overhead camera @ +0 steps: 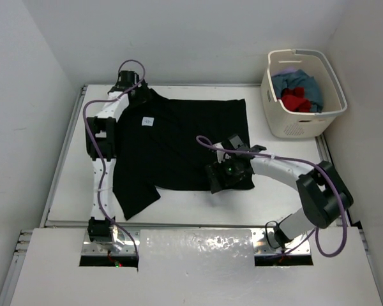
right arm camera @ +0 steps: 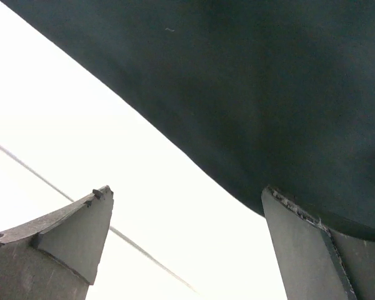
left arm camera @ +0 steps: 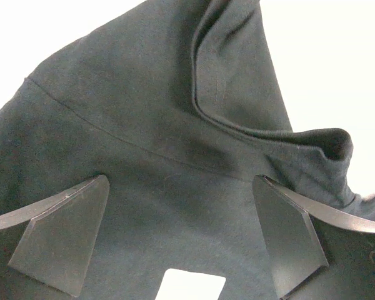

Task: Fold and stack the t-shirts
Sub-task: Flatten out the tshirt

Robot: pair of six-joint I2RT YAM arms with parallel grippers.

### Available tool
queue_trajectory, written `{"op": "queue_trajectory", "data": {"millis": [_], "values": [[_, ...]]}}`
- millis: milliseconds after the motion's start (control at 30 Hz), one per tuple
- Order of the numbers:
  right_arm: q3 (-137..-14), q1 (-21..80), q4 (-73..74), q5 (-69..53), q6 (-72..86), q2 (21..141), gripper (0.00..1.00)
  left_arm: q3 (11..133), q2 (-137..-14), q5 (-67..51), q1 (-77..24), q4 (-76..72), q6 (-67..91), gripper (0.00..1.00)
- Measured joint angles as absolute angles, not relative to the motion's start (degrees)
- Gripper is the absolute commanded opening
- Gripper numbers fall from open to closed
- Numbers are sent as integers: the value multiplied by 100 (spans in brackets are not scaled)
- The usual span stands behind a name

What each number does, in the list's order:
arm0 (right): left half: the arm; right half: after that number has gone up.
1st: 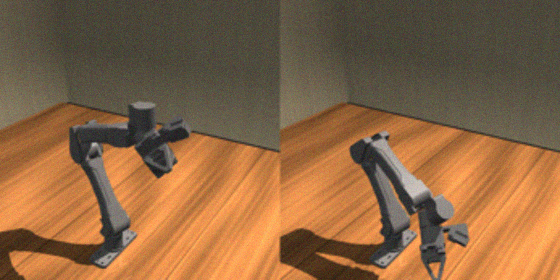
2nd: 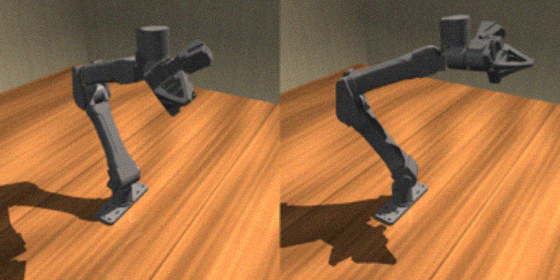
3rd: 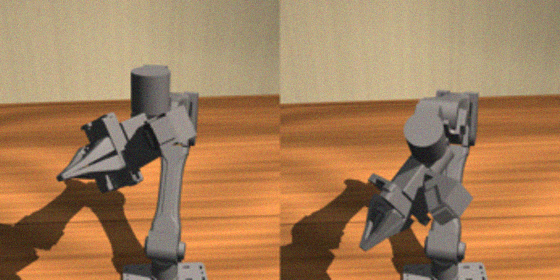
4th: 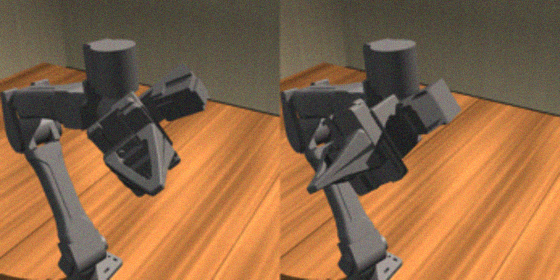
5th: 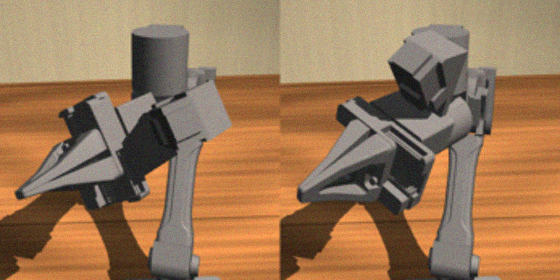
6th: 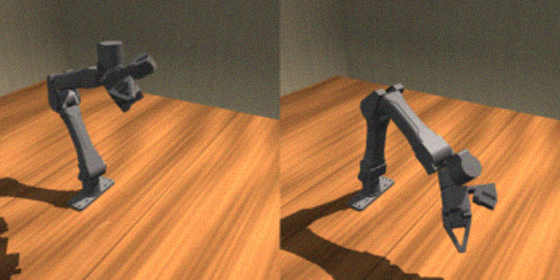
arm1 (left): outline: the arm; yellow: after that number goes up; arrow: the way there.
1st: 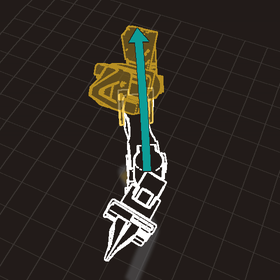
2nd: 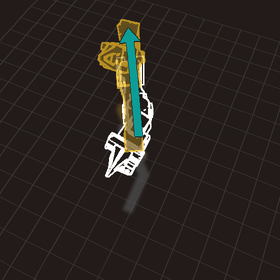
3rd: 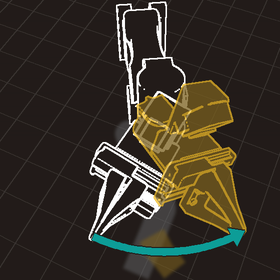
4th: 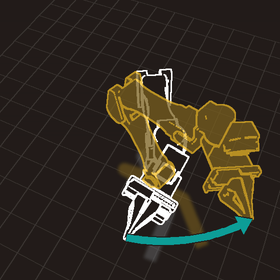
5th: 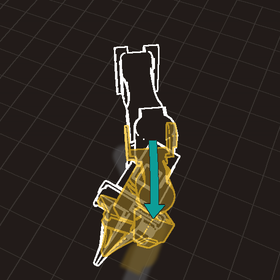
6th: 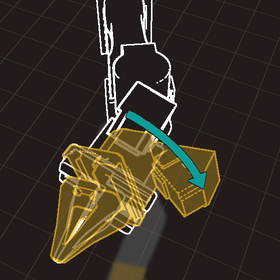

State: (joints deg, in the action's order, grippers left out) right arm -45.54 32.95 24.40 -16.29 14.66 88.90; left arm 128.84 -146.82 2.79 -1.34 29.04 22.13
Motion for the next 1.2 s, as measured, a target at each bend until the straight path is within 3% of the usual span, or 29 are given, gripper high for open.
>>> {"op": "queue_trajectory", "data": {"millis": [233,467,700,800,1000,1133,1200], "values": [[-5502,2580,3092,-539,1610,8468,99,12573,-14383,141,-104,3035,1782,100],[-5443,1999,3457,552,2084,8285,99,10127,-12075,217,-95,2956,1861,100],[-4320,1763,3706,381,2226,7850,94,7561,-10075,408,-95,2565,2580,100],[-3922,1721,3682,281,2200,7570,77,6613,-9697,392,-95,2506,2910,100],[-3649,1662,3048,27,2058,7719,60,5575,-9395,331,-141,2502,3201,100],[-3601,1662,2558,-178,1894,8009,55,5468,-9397,327,-152,2460,3282,100],[-3597,1662,2353,-235,1752,8123,46,5468,-9400,307,-154,2353,3308,100]]}}
